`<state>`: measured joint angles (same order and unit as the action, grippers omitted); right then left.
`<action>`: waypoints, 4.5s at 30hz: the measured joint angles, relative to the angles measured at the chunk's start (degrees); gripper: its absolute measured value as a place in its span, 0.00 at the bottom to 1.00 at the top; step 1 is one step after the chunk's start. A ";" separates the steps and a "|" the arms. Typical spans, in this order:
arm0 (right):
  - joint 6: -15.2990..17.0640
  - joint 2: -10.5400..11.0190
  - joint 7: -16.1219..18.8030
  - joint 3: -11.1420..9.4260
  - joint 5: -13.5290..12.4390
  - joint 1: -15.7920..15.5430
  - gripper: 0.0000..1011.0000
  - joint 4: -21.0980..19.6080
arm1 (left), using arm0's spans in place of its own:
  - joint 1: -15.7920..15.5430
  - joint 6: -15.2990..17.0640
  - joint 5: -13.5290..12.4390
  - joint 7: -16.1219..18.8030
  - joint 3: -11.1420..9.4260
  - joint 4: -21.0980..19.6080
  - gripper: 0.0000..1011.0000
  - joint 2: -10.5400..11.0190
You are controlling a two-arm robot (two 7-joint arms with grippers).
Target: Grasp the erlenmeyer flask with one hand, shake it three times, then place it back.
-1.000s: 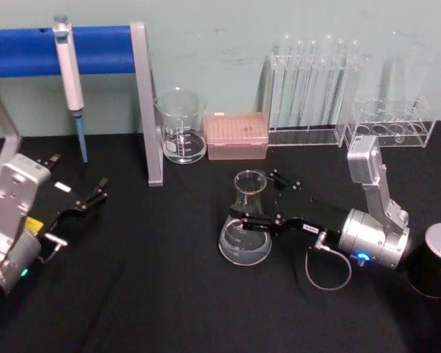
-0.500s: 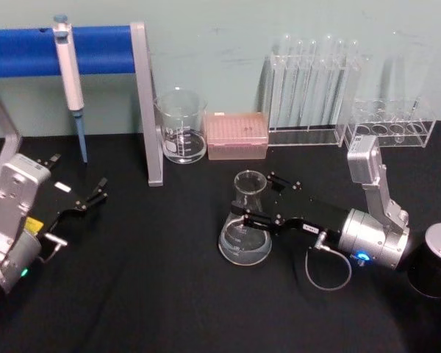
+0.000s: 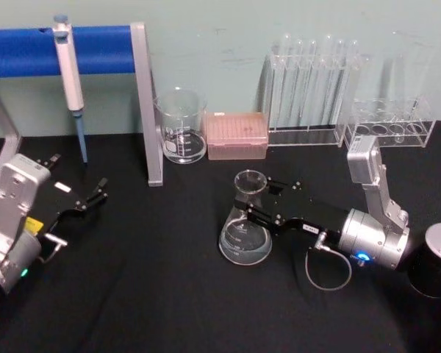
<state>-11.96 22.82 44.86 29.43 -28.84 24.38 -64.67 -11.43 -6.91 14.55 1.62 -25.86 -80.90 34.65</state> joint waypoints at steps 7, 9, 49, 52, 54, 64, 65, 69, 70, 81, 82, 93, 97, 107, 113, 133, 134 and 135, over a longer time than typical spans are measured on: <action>0.00 0.00 0.00 0.00 0.00 0.00 0.44 0.00 | 0.00 0.00 0.00 0.00 0.00 0.00 0.99 0.00; 0.00 0.00 0.00 0.00 0.00 0.00 0.44 0.00 | 0.00 0.00 0.00 0.00 0.00 0.00 0.99 0.00; 5.40 -0.88 -23.18 -7.77 6.17 -7.98 0.44 -18.47 | 0.00 0.00 0.00 0.00 0.00 0.00 0.99 0.00; 5.34 -1.29 -23.40 -8.31 6.49 -8.34 0.44 -18.61 | 0.00 0.00 0.00 0.00 0.00 0.00 0.99 0.00; 5.27 -1.47 -23.37 -8.59 6.59 -8.45 0.44 -18.63 | 0.00 0.00 0.00 0.00 0.00 0.00 0.99 0.00; 4.11 -2.52 -20.57 -9.41 6.69 -8.67 0.44 -18.37 | 0.00 0.00 0.00 0.00 0.00 0.00 0.99 0.00; 4.04 -2.61 -19.95 -9.35 6.65 -8.66 0.44 -18.37 | 0.00 0.00 0.00 0.00 0.00 0.00 0.99 0.00; 3.91 -2.71 -17.93 -8.52 6.51 -8.44 0.44 -18.37 | 0.00 0.00 0.00 0.00 0.00 0.00 0.99 0.00; 3.90 -2.71 -17.50 -8.27 6.45 -8.36 0.44 -18.38 | 0.00 0.00 0.00 0.00 0.00 0.00 0.99 0.00; 3.37 -2.14 -11.50 -3.98 6.02 -6.61 0.44 -18.62 | 0.00 0.00 0.00 0.00 0.00 0.00 0.99 0.00; 3.27 -2.08 -11.28 -3.67 5.92 -6.46 0.44 -18.62 | 0.00 0.00 0.00 0.00 0.00 0.00 0.99 0.00; 1.92 -2.08 -14.40 -4.85 5.94 -6.92 0.44 -18.31 | 0.00 0.00 0.00 0.00 0.00 0.00 0.99 0.00; 1.41 -2.26 -17.98 -7.28 6.28 -8.24 0.44 -18.53 | 0.00 0.00 0.00 0.00 0.00 0.00 0.99 0.00; 1.89 -2.77 -29.01 -14.92 8.93 -12.50 0.44 -21.07 | 0.00 0.00 0.00 0.00 0.00 0.00 0.99 0.00; 3.46 -2.99 -33.68 -18.56 10.69 -14.36 0.44 -22.42 | 0.00 0.00 0.00 0.00 0.00 0.00 0.99 0.00; 5.38 -4.47 -25.33 -16.85 11.41 -12.80 0.44 -21.51 | 0.00 0.00 0.00 0.00 0.00 0.00 0.99 0.00; 5.38 -4.49 -23.88 -16.16 11.02 -12.37 0.44 -21.26 | 0.00 0.00 0.00 0.00 0.00 0.00 0.99 0.00; 5.38 -4.49 -23.88 -16.16 11.02 -12.37 0.44 -21.26 | 0.00 0.00 0.00 0.00 0.00 0.00 0.99 0.00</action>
<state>-6.57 18.33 20.98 13.27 -17.82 12.01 -85.93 -11.43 -6.91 14.55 1.62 -25.86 -80.90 34.65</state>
